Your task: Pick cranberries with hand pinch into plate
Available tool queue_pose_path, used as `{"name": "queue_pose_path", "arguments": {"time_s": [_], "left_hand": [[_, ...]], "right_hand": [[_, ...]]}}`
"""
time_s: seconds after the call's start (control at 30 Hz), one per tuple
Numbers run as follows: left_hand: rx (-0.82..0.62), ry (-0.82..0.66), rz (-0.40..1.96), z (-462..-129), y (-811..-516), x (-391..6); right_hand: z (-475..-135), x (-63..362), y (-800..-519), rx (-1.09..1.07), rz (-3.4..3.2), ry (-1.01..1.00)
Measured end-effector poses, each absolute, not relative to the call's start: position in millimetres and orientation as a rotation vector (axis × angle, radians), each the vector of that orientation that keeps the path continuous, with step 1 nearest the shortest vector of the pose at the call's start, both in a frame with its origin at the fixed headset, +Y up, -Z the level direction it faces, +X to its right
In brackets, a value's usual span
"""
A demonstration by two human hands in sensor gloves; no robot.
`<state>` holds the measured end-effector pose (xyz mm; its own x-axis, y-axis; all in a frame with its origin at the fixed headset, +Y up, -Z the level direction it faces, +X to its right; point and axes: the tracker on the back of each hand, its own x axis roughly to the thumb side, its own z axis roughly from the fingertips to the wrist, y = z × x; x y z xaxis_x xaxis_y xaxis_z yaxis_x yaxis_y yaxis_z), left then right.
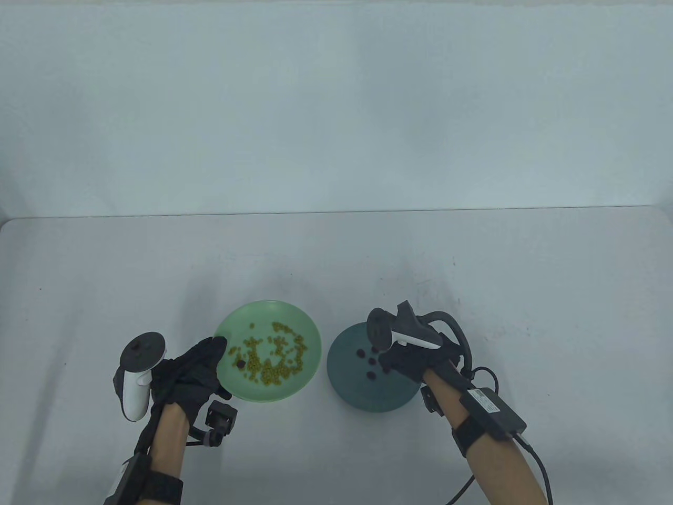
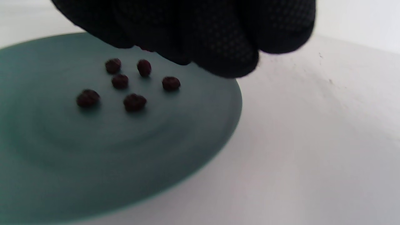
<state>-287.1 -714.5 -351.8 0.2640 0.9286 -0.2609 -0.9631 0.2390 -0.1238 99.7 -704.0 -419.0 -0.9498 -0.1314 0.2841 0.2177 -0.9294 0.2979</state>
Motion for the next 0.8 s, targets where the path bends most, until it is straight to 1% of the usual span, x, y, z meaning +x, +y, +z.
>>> {"name": "queue_pose_path", "arguments": {"time_s": [0.2,0.37,0.6,0.8], "left_hand": [[-0.282,0.141,1.3,-351.7,-714.4,-287.2],[-0.28,0.141,1.299,-351.7,-714.5,-287.1],[-0.282,0.14,1.298,-351.6,-714.4,-286.8],[-0.283,0.14,1.297,-351.7,-714.5,-286.4]], "right_hand": [[-422.5,104.7,-718.5,-0.338,-2.869,-0.514],[-422.9,104.9,-721.2,-0.329,-2.865,-0.525],[-422.6,106.1,-713.7,-0.309,-2.863,-0.496],[-422.3,104.0,-693.6,-0.324,-2.874,-0.452]]}}
